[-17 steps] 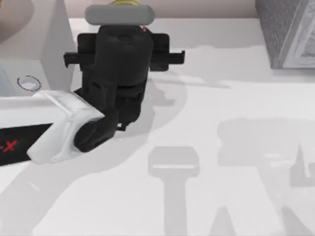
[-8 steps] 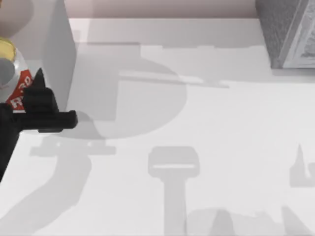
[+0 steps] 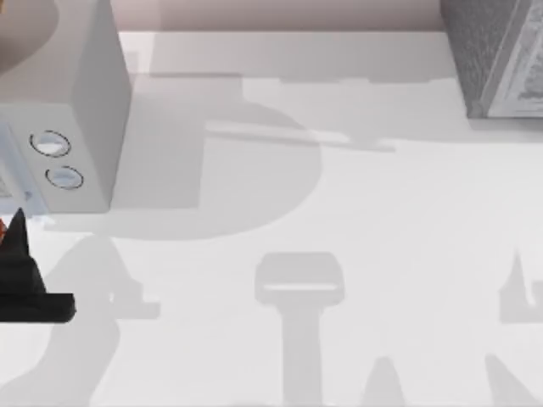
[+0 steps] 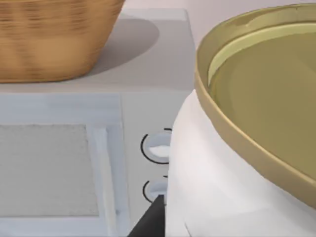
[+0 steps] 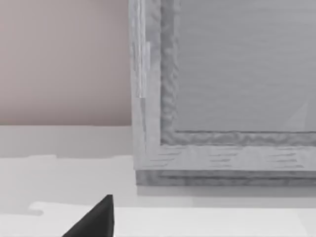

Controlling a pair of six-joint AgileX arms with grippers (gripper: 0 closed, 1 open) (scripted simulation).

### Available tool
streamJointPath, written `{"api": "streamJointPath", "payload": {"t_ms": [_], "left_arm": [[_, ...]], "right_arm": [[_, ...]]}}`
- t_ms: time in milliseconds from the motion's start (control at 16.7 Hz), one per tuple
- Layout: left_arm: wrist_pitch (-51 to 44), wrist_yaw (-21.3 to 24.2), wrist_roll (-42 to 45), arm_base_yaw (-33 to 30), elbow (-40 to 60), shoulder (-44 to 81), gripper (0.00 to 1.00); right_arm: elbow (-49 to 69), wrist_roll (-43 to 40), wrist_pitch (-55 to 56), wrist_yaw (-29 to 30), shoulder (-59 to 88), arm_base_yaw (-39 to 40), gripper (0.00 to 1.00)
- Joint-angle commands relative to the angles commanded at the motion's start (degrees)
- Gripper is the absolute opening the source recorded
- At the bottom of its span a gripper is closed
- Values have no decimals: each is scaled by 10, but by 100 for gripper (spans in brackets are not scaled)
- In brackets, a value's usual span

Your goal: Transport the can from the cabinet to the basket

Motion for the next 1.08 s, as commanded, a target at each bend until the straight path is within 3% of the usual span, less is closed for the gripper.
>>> {"api": "streamJointPath", "payload": {"t_ms": [360, 540, 780, 1080], "left_arm": [[5, 5, -2, 4, 3, 6, 0], [45, 54, -33, 29, 45, 40, 0], [156, 187, -120, 102, 161, 142, 0], [358, 429, -284, 239, 375, 336, 0]], "right_arm": [[0, 0, 0, 0, 0, 0, 100], [0, 0, 0, 0, 0, 0, 100], [0, 0, 0, 0, 0, 0, 100], [0, 0, 0, 0, 0, 0, 100]]}}
